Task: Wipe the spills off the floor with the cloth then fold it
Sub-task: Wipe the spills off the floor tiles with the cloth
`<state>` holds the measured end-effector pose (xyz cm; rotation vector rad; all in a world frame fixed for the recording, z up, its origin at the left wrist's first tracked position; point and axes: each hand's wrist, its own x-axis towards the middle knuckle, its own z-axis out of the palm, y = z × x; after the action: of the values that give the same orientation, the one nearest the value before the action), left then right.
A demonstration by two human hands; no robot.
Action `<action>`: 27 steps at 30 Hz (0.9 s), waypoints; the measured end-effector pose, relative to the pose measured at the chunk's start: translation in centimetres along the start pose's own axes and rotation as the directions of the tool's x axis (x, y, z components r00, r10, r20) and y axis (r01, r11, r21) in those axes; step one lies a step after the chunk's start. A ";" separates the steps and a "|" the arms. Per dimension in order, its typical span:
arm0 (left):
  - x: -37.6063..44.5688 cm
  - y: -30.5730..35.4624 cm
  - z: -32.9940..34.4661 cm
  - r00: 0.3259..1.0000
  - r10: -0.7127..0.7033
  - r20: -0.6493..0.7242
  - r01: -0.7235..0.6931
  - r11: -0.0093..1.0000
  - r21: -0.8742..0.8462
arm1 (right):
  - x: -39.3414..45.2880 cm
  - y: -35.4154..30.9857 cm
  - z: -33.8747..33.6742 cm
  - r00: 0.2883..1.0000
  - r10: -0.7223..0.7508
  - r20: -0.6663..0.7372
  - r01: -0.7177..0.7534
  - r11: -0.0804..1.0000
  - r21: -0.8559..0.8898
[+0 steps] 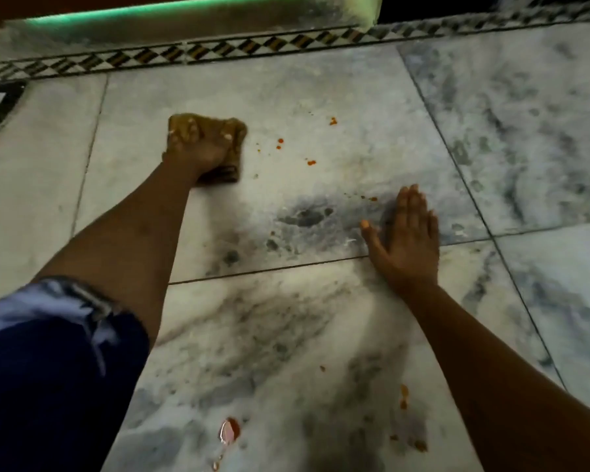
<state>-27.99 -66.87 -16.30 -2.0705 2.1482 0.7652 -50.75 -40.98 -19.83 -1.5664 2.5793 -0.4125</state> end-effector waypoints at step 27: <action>-7.7 2.3 5.5 0.931 0.363 -0.026 -0.343 0.899 0.273 | 0.2 0.2 0.9 0.997 -0.003 0.071 0.006 0.999 -0.048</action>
<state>-31.04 -57.71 -17.53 -1.6254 2.5456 0.3928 -50.80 -41.20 -20.73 -1.5722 2.5515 -0.2914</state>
